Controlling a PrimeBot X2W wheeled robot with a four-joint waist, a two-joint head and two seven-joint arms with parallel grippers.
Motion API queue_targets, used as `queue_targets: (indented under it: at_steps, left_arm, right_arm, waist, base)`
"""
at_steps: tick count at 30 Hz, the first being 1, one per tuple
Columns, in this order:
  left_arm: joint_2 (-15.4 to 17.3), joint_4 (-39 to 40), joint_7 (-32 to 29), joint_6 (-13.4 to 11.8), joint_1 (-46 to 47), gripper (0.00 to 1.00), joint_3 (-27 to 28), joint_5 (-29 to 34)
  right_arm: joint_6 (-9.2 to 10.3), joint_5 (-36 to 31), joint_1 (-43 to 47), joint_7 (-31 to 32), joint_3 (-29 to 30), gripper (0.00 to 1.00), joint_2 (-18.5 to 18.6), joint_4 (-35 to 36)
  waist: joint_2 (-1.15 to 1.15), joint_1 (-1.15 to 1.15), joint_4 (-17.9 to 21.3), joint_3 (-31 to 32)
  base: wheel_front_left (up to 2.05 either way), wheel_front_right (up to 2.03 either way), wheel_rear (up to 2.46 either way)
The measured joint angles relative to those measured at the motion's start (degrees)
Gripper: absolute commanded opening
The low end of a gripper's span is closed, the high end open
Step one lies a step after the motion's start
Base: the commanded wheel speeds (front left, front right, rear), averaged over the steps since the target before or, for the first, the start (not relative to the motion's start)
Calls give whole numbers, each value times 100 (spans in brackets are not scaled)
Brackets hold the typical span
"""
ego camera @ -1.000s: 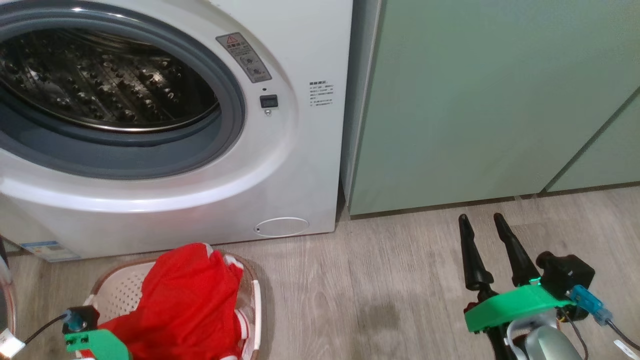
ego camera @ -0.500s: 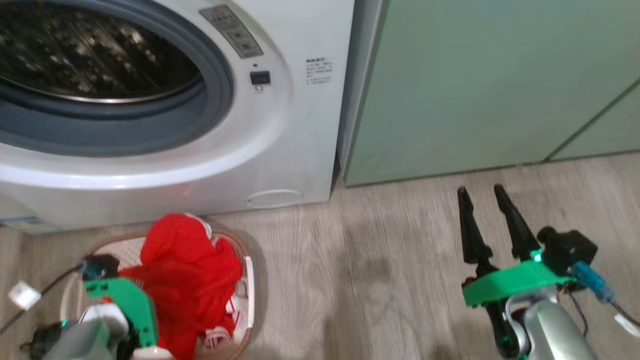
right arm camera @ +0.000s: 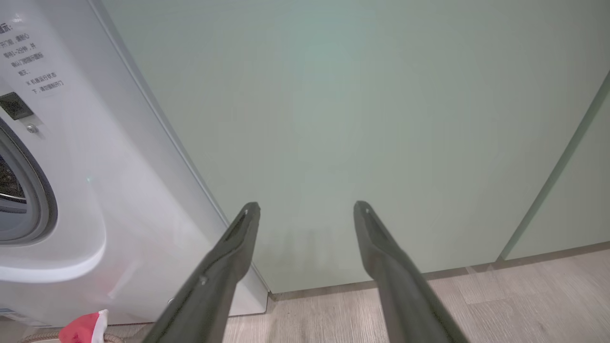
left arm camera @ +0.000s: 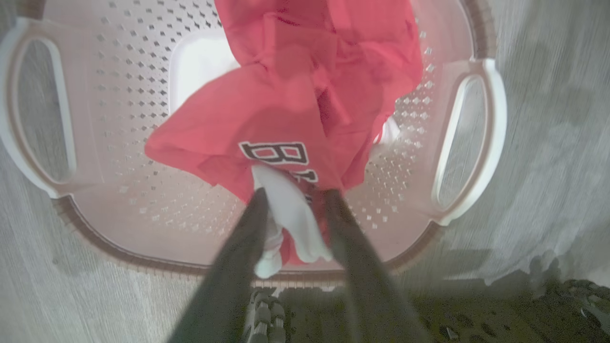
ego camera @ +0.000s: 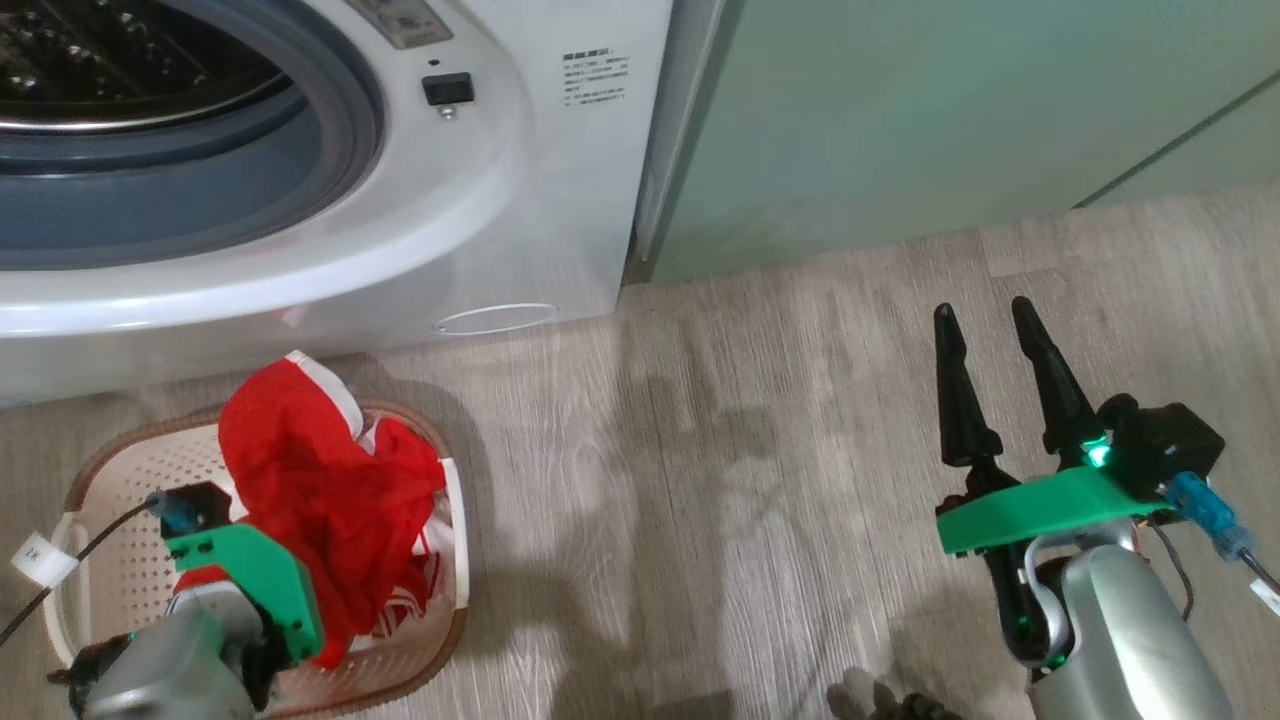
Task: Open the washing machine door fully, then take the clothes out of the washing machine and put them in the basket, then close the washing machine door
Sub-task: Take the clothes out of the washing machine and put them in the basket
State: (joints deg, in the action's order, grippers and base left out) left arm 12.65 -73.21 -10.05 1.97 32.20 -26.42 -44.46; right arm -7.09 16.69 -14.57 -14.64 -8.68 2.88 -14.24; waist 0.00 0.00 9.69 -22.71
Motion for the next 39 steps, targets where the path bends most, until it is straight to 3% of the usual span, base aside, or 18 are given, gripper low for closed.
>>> queue_targets:
  at_steps: [10, 17, 22, 25, 28, 32, 39]
  left_arm:
    - [-55, -33, 768, -89, 144, 100, 54, -42]
    - [-32, 57, 2004, 257, 128, 100, -21, 81]
    - [23, 339, 2407, 352, -42, 100, 75, 76]
    - [172, 1198, 2424, 408, -377, 100, 346, 165]
    - [356, 2502, 2431, 376, -900, 100, 784, 675]
    - [332, 3898, 2443, 268, -1840, 100, 1416, 1343]
    - [92, 4948, 2443, 266, -2791, 100, 2269, 1895]
  right_arm:
    - [0, 1, 21, 1, 8, 100, 0, -32]
    - [0, 12, 259, 1, -51, 100, 0, -99]
    - [0, 52, 564, 1, -80, 100, 0, -126]
    - [0, 52, 743, 1, -68, 100, 0, -124]
    - [0, 73, 902, 1, -43, 100, 0, -122]
    - [0, 103, 1011, 1, -30, 100, 0, -116]
    - [0, 114, 1087, 1, 56, 100, 0, -53]
  waist:
    - [0, 0, -127, 343]
    - [0, 0, -267, 896]
    - [0, 0, -365, 1386]
    - [0, 0, -425, 1690]
    - [0, 0, -485, 1970]
    - [0, 0, -551, 2255]
    - [0, 0, -591, 2510]
  base:
    - [0, 0, 0]
    - [0, 0, 0]
    - [0, 0, 0]
    - [0, 0, 0]
    - [0, 0, 0]
    - [0, 0, 0]
    - [0, 0, 0]
